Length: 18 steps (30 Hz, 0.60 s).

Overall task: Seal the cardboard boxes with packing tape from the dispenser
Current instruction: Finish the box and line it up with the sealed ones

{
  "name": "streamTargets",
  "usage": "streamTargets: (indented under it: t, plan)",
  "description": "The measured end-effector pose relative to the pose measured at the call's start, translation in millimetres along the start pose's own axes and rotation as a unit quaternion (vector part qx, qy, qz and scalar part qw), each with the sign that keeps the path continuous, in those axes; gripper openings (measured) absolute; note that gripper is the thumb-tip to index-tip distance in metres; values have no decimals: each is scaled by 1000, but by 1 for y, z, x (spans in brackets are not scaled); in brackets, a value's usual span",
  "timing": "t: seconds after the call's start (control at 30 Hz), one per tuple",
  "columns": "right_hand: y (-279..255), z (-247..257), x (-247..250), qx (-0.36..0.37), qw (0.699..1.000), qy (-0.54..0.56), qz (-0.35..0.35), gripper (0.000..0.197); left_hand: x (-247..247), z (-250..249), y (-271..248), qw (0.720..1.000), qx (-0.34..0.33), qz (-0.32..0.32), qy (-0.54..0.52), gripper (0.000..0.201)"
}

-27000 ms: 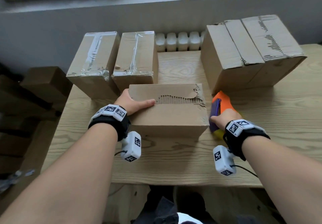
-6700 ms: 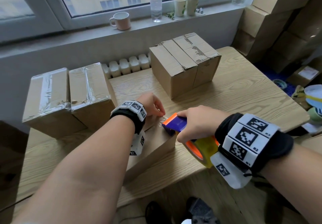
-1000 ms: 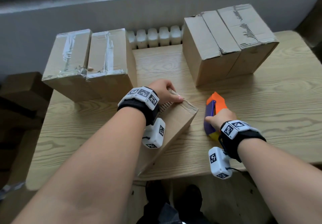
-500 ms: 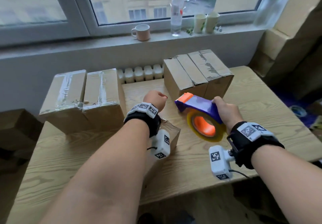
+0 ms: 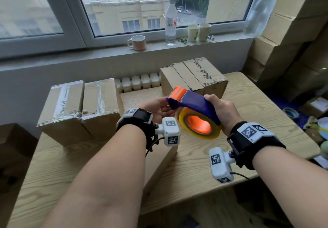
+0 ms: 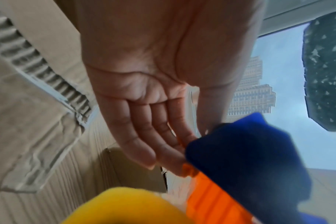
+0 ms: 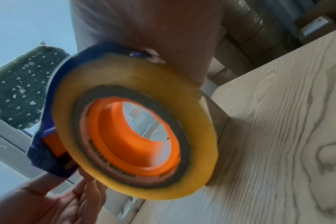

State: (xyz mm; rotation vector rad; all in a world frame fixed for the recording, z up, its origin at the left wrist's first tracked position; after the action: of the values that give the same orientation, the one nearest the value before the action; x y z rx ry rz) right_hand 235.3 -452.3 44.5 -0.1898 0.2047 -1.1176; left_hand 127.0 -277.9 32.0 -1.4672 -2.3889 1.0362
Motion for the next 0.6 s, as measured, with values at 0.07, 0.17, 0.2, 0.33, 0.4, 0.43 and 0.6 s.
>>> streamTargets:
  t: [0.07,0.17,0.2,0.33,0.4,0.43,0.6]
  plan:
    - [-2,-1,-3,-6,1000,27,4,29,1,0,-2,1000,1,10,-23,20]
    - [-3,-2,-7,-7,999,42,13,28,2,-2,-4,1000,-1,15,-26,23]
    - [-3,-3,-8,-7,999,45,13,29,2,-3,-5,1000,-2,13,-21,24]
    - [-2,-3,-8,-9,999,26,38,60,10,-3,-10,1000,21,16,8,15]
    - [-2,-4,-9,-5,998,-4,69,89,15,-2,-9,998,34,5,48,12]
    - [-3,-3,-11,-1,995,-22,93,90,17,-3,-8,996,41,-5,74,13]
    - [-16,7,-23,-12,963,-126,237,72,35,-6,-8,990,60,-48,119,20]
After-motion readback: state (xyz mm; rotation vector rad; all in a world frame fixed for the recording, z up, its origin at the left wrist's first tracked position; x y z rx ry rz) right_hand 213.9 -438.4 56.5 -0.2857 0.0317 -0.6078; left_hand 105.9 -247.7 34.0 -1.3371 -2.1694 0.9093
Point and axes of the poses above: each hand's wrist, its own y-axis towards the middle knuckle, its own x-axis out of the back of the hand, z = x × y, the point moved 2 cm from there along y, towards the middle knuckle, and after that the axes turned 12 degrees about y, right-handed, at the moved point
